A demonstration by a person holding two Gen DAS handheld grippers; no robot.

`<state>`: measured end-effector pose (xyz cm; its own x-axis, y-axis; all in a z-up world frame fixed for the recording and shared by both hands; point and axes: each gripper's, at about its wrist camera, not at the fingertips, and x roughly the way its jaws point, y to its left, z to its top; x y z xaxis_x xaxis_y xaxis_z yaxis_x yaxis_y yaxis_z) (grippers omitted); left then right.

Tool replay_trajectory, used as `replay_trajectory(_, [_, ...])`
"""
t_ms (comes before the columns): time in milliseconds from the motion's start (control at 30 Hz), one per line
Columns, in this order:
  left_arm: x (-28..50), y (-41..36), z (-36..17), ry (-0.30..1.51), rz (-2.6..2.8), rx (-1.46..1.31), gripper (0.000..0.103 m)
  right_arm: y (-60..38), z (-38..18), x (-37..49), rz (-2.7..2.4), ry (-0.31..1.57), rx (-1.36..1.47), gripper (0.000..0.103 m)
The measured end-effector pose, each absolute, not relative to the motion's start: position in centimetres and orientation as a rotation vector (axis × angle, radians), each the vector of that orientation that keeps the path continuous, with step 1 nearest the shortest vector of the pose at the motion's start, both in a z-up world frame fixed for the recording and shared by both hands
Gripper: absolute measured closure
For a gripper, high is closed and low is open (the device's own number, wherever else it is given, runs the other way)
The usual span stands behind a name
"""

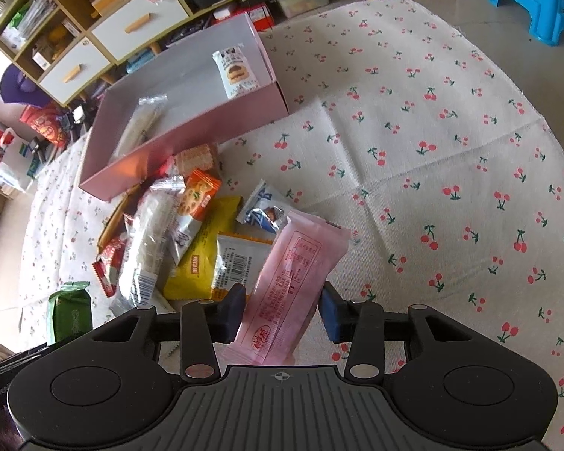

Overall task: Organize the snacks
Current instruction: 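Grasp the green wafer pack with the left tool while the right tool grasps the pink pack, then lower both packs into the pink box and open both tools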

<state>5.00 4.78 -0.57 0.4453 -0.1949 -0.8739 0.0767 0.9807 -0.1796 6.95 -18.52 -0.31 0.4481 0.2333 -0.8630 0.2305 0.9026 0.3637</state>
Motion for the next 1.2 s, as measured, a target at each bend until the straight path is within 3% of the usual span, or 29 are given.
replay_trajectory(1200, [12.8,2.7,4.0,0.896,-0.224,-0.279,0.060,-19.6,3.7,14.3,0.054,0.903,0.696,0.063])
